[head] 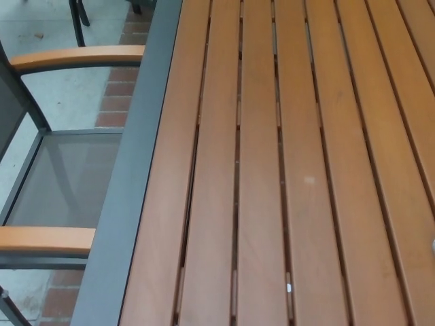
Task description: The robot uses its right hand to pick up the grey duster kept on the edge of the round table outside, turn around and walk towards the square table and place the duster in a container kept on the middle of the desk
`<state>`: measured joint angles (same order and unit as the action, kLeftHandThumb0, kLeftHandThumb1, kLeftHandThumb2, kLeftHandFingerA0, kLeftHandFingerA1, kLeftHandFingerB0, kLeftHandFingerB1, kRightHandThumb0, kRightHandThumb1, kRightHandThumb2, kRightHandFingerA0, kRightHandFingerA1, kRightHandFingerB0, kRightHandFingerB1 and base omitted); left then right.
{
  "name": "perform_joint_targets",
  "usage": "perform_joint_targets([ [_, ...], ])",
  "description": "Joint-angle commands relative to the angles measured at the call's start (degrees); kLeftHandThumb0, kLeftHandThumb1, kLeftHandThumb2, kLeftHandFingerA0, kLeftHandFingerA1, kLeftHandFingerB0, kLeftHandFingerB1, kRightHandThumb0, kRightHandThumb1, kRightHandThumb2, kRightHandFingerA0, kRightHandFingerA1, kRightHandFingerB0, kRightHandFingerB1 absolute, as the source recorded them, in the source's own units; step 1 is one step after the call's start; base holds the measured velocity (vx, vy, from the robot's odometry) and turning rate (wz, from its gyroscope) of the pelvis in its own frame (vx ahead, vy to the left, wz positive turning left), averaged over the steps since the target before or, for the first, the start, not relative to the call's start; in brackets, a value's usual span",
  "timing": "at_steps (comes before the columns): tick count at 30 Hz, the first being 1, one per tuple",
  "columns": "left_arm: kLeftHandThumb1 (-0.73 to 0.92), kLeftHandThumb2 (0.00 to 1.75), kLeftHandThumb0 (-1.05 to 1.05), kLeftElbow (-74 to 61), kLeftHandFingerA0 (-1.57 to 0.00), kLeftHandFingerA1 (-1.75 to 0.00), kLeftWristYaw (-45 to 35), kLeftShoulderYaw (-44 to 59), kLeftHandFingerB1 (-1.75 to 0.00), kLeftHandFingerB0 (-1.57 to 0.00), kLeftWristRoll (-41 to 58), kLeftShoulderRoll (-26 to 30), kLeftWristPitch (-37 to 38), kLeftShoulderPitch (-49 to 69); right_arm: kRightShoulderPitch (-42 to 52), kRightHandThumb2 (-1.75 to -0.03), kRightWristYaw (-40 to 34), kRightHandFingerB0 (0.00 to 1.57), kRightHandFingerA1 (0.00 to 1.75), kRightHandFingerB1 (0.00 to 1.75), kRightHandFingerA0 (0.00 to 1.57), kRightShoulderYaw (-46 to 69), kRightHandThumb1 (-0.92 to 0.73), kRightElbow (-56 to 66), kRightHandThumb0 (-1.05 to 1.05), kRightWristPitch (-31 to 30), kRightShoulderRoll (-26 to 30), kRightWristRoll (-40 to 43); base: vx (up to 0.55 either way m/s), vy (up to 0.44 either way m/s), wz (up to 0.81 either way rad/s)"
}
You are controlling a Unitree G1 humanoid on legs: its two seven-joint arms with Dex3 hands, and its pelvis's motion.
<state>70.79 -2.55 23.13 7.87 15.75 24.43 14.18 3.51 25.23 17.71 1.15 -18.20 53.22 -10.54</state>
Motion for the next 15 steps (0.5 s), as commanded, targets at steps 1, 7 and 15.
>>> perform_joint_targets([
  [1,0.48,1.1,0.0,0.2,-0.95,-0.97,0.1,-0.2,-0.84,-0.83,-0.1,0.7,3.4,0.4,-0.7,-0.65,15.6,0.02,0.48,0.57,0.0,15.5,-0.84,15.2,-1.01,-23.4,2.5,19.5,0.0,0.0,0.0],
  [7,0.51,1.01,-0.02,0.3,-0.93,-0.96,0.2,-0.4,-0.7,-0.9,-0.3,0.6,3.4,0.2,-5.2,-1.04,17.9,0.15,0.67,0.57,0.08,28.3,-0.63,23.4,-0.95,-39.8,1.6,29.2,0.0,0.0,0.0],
  [15,0.53,0.98,-0.05,0.0,-0.93,-0.95,-0.5,-0.6,-0.72,-0.88,-0.3,0.5,3.2,-0.1,-3.0,-0.65,5.2,0.31,1.08,0.72,0.28,50.4,-0.84,42.8,-0.75,-30.7,-13.1,20.8,0.0,0.0,0.0],
])
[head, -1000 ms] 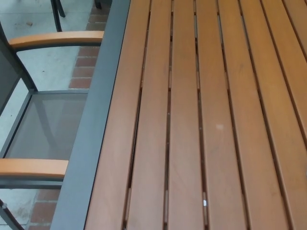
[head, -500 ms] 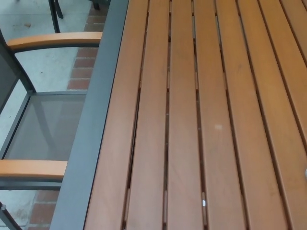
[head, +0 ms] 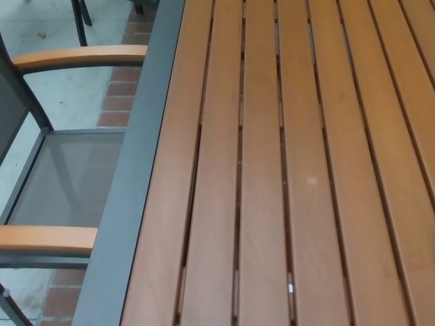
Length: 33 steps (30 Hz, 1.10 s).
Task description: The robot uses its right hand to pick up the grey duster kept on the edge of the round table outside, turn around and walk towards the square table and place the duster in a container kept on the middle of the desk
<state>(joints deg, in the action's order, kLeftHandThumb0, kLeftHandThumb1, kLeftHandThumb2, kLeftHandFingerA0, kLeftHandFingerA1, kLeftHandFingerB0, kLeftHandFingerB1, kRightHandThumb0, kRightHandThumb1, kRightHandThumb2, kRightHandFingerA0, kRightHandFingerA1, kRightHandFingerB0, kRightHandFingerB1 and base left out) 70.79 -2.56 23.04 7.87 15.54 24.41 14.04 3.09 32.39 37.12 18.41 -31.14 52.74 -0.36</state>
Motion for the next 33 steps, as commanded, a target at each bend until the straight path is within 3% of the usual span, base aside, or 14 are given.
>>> perform_joint_targets([
  [1,0.53,0.98,-0.05,0.0,-0.93,-0.95,-0.5,-0.5,-0.72,-0.88,-0.3,0.8,3.2,0.1,-2.2,-0.65,-2.8,0.31,1.08,0.72,0.28,31.4,-0.84,26.1,-0.75,-16.7,-13.8,10.2,0.0,0.0,0.0],
  [2,0.53,1.0,-0.04,-0.1,-0.93,-0.93,-0.4,-0.7,-0.71,-0.88,-0.5,0.8,3.0,0.0,-1.8,-1.12,-6.2,0.41,0.94,0.83,0.44,33.1,-0.71,27.6,-0.68,-13.4,-18.1,9.4,0.0,0.0,0.0],
  [4,0.53,1.0,-0.04,-0.1,-0.93,-0.93,-0.3,-0.9,-0.71,-0.88,-0.7,0.7,2.9,-0.1,-1.8,-1.12,-9.3,0.41,0.94,0.83,0.44,34.8,-0.71,28.9,-0.68,-10.9,-22.2,8.8,0.0,0.0,0.0],
  [5,0.51,1.02,-0.03,-0.1,-0.94,-0.95,-0.2,-0.9,-0.71,-0.9,-0.7,0.7,3.0,-0.2,-2.3,-0.62,-11.4,0.23,1.38,1.1,0.28,35.8,-0.92,28.8,-0.66,-8.9,-24.4,8.7,0.0,0.0,0.0],
  [9,0.49,1.03,-0.02,0.2,-0.95,-0.96,-0.6,-0.9,-0.71,-0.91,-0.5,0.2,3.6,-0.3,-3.7,-0.68,-16.7,0.13,1.52,1.17,0.22,38.9,-0.92,23.9,-0.61,0.8,-29.1,7.7,0.0,0.0,0.0],
  [11,0.49,1.03,-0.02,0.2,-0.95,-0.96,-0.5,-0.9,-0.71,-0.91,-0.6,0.1,3.6,-0.3,-3.5,-0.68,-17.2,0.13,1.52,1.17,0.22,39.6,-0.92,21.7,-0.61,4.4,-30.0,7.6,0.0,0.0,0.0],
  [12,0.5,1.08,-0.02,0.0,-0.93,-0.93,-0.2,-1.0,-0.7,-0.89,-0.7,0.2,3.5,-0.2,-0.7,-0.67,-20.5,0.11,1.39,1.08,0.12,38.9,-0.92,11.4,-0.53,20.1,-31.8,3.8,0.0,0.0,0.0],
  [13,0.48,1.1,0.0,-0.1,-0.93,-0.95,-0.1,-1.1,-0.83,-0.83,-0.8,0.2,3.6,-0.1,1.3,-1.11,-22.7,0.31,1.14,0.83,0.68,39.2,-0.77,4.5,-0.61,28.5,-32.9,1.5,0.0,0.0,0.0],
  [17,0.5,1.07,0.0,0.1,-0.92,-0.9,0.2,-1.6,-0.69,-0.89,-1.2,0.0,3.4,0.0,4.2,-1.11,-26.9,0.29,1.09,0.82,0.6,40.3,-0.77,-6.8,-0.61,36.4,-33.6,-1.0,0.0,0.0,0.0],
  [18,0.49,1.08,-0.02,0.4,-0.94,-0.92,0.0,-1.4,-0.69,-0.9,-1.0,0.0,3.4,0.0,4.9,-0.69,-28.1,0.09,1.75,1.07,0.38,40.7,-0.92,-10.6,-0.56,39.8,-33.9,-1.1,0.0,0.0,0.0],
  [23,0.51,1.02,-0.04,0.7,-0.94,-0.96,-0.1,-1.7,-0.71,-0.88,-1.1,0.0,3.4,-0.1,11.3,-0.57,-33.8,0.13,1.67,1.14,0.49,39.0,-0.92,-27.7,-0.54,54.5,-33.6,-5.2,0.0,0.0,0.0],
  [25,0.52,1.01,-0.05,0.8,-0.94,-0.96,0.2,-1.9,-0.71,-0.88,-1.4,-0.1,3.3,-0.1,14.9,-0.56,-39.2,0.1,1.72,1.16,0.51,36.8,-0.92,-38.1,-0.6,58.5,-34.0,-7.8,0.0,0.0,0.0],
  [32,0.53,0.99,-0.07,1.3,-0.92,-0.95,0.9,-2.3,-0.73,-0.86,-1.8,0.2,3.3,-0.1,17.4,-0.68,-46.6,0.0,1.35,0.89,0.33,32.7,-0.92,-54.3,-0.68,55.1,-33.5,-8.0,0.0,0.0,0.0],
  [33,0.52,1.0,-0.05,1.3,-0.93,-0.94,0.8,-2.2,-0.72,-0.88,-1.6,0.2,3.0,-0.1,17.1,-0.74,-47.1,0.0,1.6,0.82,0.02,32.5,-0.92,-58.9,-0.72,54.6,-32.5,-6.6,0.0,0.0,0.0],
])
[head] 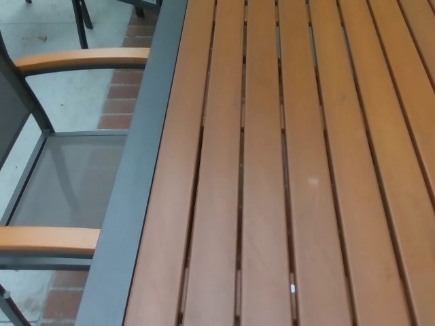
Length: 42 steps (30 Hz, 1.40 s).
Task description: The robot uses its right hand to pick up the grey duster kept on the edge of the round table outside, turn around and walk towards the square table and place the duster in a container kept on the middle of the desk
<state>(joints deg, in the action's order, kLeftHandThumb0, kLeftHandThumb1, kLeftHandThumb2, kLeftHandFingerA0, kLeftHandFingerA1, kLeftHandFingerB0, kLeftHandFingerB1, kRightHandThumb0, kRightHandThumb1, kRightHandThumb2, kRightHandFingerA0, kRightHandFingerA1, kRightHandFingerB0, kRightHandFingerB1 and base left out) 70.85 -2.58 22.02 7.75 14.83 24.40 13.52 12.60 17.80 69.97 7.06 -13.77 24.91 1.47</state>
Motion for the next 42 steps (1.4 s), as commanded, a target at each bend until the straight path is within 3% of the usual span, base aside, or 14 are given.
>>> perform_joint_targets([
  [1,0.52,1.0,-0.05,1.2,-0.93,-0.94,0.7,-1.0,-0.72,-0.88,-1.3,0.8,2.7,0.4,7.3,-0.74,-32.3,0.0,1.6,0.82,0.02,-0.3,-0.92,-49.5,-0.72,36.9,-4.2,-7.5,0.0,0.0,0.0],
  [2,0.52,1.0,-0.05,1.2,-0.93,-0.95,0.6,-0.9,-0.72,-0.88,-1.1,0.9,2.4,0.4,7.2,-1.06,-31.8,0.01,0.98,0.68,0.39,-0.3,-0.72,-52.1,-0.71,35.7,-3.6,-6.3,0.0,0.0,0.0],
  [6,0.53,1.0,-0.06,1.0,-0.91,-0.95,0.9,-1.5,-0.72,-0.86,-1.7,1.1,2.2,0.8,6.2,-1.21,-29.7,0.05,0.92,0.59,0.52,2.1,-0.73,-60.9,-0.32,30.0,-1.1,0.1,0.0,0.0,0.0],
  [7,0.51,1.0,-0.06,1.0,-0.91,-0.93,1.2,-1.8,-0.7,-0.85,-2.0,1.3,2.1,0.9,6.0,-0.59,-30.2,0.0,1.28,0.73,0.16,1.9,-0.92,-63.4,-0.54,29.6,-0.4,0.7,0.0,0.0,0.0],
  [9,0.51,1.0,-0.06,1.1,-0.91,-0.93,1.6,-2.1,-0.7,-0.86,-2.4,1.4,2.0,1.0,5.7,-1.0,-30.9,0.01,0.81,0.5,0.24,1.6,-0.75,-67.4,-0.63,28.0,1.0,1.6,0.0,0.0,0.0],
  [11,0.51,1.0,-0.06,1.1,-0.91,-0.93,1.8,-2.2,-0.7,-0.86,-2.5,1.3,1.9,1.1,5.5,-1.0,-31.2,0.01,0.81,0.5,0.24,1.2,-0.75,-69.7,-0.63,27.1,2.0,2.1,0.0,0.0,0.0],
  [12,0.51,0.99,-0.05,1.4,-0.94,-0.94,1.4,-2.0,-0.71,-0.88,-2.3,1.3,1.8,1.0,5.3,-0.79,-31.8,0.0,0.42,0.16,0.01,-1.1,-0.92,-72.6,-0.6,24.5,3.1,0.5,0.0,0.0,0.0],
  [20,0.53,0.94,-0.06,1.6,-0.95,-0.93,0.5,-2.1,-0.71,-0.88,-2.0,1.3,1.9,1.4,4.8,-0.64,-26.6,0.0,1.0,0.23,0.05,-1.7,-0.89,-76.1,-0.57,16.1,3.6,4.0,0.0,0.0,0.0],
  [21,0.56,0.87,-0.07,1.8,-0.93,-0.92,0.5,-2.3,-0.68,-0.87,-2.2,1.4,1.7,1.5,5.7,-0.68,-22.3,0.0,0.47,0.0,0.0,-2.8,-0.9,-75.4,-0.67,14.6,3.2,3.7,0.0,0.0,0.0],
  [23,0.55,0.89,-0.06,2.0,-0.92,-0.92,0.7,-2.5,-0.68,-0.86,-2.4,1.5,1.1,1.5,6.9,-0.7,-14.8,0.0,0.17,0.0,0.0,-5.6,-0.92,-75.6,-0.75,13.1,3.1,3.1,0.0,0.0,0.0],
  [24,0.55,0.89,-0.06,2.1,-0.92,-0.92,0.9,-2.6,-0.68,-0.86,-2.3,1.5,0.6,1.5,7.0,-0.7,-12.6,0.0,0.17,0.0,0.0,-7.1,-0.92,-76.5,-0.75,13.6,3.4,2.7,0.0,0.0,0.0],
  [25,0.57,0.86,-0.07,2.2,-0.91,-0.92,1.0,-2.6,-0.68,-0.87,-2.4,1.6,0.2,1.5,8.2,-1.24,-10.0,0.0,0.32,0.26,0.0,-10.5,-0.91,-74.5,-0.99,13.7,2.9,0.1,0.0,0.0,0.0],
  [27,0.55,0.9,-0.06,2.3,-0.92,-0.95,0.9,-2.7,-0.69,-0.88,-2.3,1.7,-0.1,1.5,10.9,-1.02,-6.4,0.0,0.0,0.0,0.0,-18.0,-0.92,-70.7,-0.81,14.7,2.5,-4.6,0.0,0.0,0.0],
  [42,0.53,0.96,-0.08,2.7,-0.9,-0.98,1.1,-3.9,-0.71,-0.88,-2.2,1.6,0.3,1.3,10.2,-0.93,-8.0,0.0,0.0,0.0,0.0,-31.3,-0.92,-67.9,-0.84,11.0,3.0,1.5,0.0,0.0,0.0],
])
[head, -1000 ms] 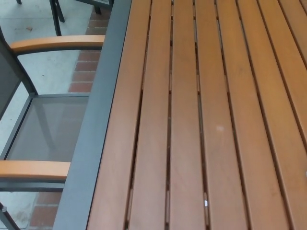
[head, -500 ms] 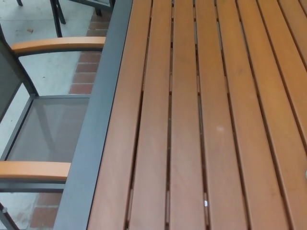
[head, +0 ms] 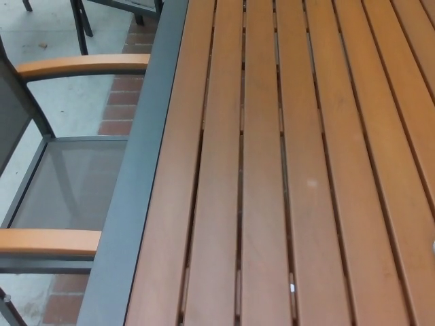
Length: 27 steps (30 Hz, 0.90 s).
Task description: The robot uses its right hand to pick up the grey duster kept on the edge of the round table outside, turn around and walk towards the square table and place the duster in a container kept on the middle of the desk
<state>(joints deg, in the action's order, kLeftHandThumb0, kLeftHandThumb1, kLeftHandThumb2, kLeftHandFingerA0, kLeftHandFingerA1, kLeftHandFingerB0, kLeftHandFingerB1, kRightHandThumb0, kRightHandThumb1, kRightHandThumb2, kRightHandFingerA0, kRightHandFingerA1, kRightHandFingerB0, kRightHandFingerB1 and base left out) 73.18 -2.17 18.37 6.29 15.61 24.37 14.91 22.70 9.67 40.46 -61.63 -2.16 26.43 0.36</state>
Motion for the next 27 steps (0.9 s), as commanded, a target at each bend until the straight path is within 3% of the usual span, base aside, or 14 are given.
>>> perform_joint_targets([
  [1,0.53,0.96,-0.08,0.4,-0.9,-0.98,0.5,-0.1,-0.71,-0.88,-0.6,0.8,0.3,-0.1,0.0,-0.93,0.0,0.0,0.0,0.0,0.0,-2.1,-0.92,0.8,-0.84,-0.6,1.5,2.9,0.0,0.0,0.0],
  [12,0.57,0.97,-0.1,0.3,-0.86,-1.02,0.7,-0.7,-0.73,-0.84,-1.1,0.8,0.2,-0.3,0.2,-0.93,-0.5,0.0,0.0,0.0,0.0,-4.1,-0.92,0.9,-0.84,-0.7,1.9,5.1,0.0,0.0,0.0],
  [13,0.54,1.12,-0.19,0.6,-0.88,-1.0,1.5,-1.5,-0.85,-0.78,-2.1,1.0,-0.3,-0.6,0.0,-0.93,-0.6,0.0,0.0,0.0,0.0,-4.4,-0.92,1.0,-0.84,-0.8,1.7,5.3,0.0,0.0,0.0],
  [21,0.56,1.13,-0.23,1.0,-0.86,-1.01,0.9,-2.5,-0.85,-0.77,-2.5,1.2,0.1,-0.4,0.2,-0.93,-0.8,0.0,0.0,0.0,0.0,-5.5,-0.92,1.1,-0.84,-0.8,2.0,6.5,0.0,0.0,0.0],
  [22,0.58,1.06,-0.35,1.2,-0.83,-1.16,1.0,-2.9,-0.88,-0.78,-3.0,1.4,-0.1,-0.4,0.2,-0.93,-0.9,0.0,0.0,0.0,0.0,-5.6,-0.92,1.1,-0.84,-0.8,2.0,6.5,0.0,0.0,0.0],
  [25,0.58,1.06,-0.35,1.5,-0.83,-1.16,1.3,-3.6,-0.88,-0.78,-3.5,1.7,-0.4,-0.5,0.2,-0.93,-0.9,0.0,0.0,0.0,0.0,-5.9,-0.92,1.2,-0.84,-0.8,2.1,6.8,0.0,0.0,0.0],
  [26,0.56,1.14,-0.31,1.5,-0.87,-1.03,1.2,-3.6,-0.88,-0.77,-3.4,1.7,-0.5,-0.5,0.2,-0.93,-1.0,0.0,0.0,0.0,0.0,-6.0,-0.92,1.2,-0.84,-0.8,2.1,6.9,0.0,0.0,0.0],
  [27,0.56,1.14,-0.31,1.5,-0.87,-1.03,1.1,-3.7,-0.88,-0.77,-3.3,1.7,-0.6,-0.5,0.3,-0.93,-1.0,0.0,0.0,0.0,0.0,-6.0,-0.92,1.2,-0.84,-0.8,2.1,7.0,0.0,0.0,0.0],
])
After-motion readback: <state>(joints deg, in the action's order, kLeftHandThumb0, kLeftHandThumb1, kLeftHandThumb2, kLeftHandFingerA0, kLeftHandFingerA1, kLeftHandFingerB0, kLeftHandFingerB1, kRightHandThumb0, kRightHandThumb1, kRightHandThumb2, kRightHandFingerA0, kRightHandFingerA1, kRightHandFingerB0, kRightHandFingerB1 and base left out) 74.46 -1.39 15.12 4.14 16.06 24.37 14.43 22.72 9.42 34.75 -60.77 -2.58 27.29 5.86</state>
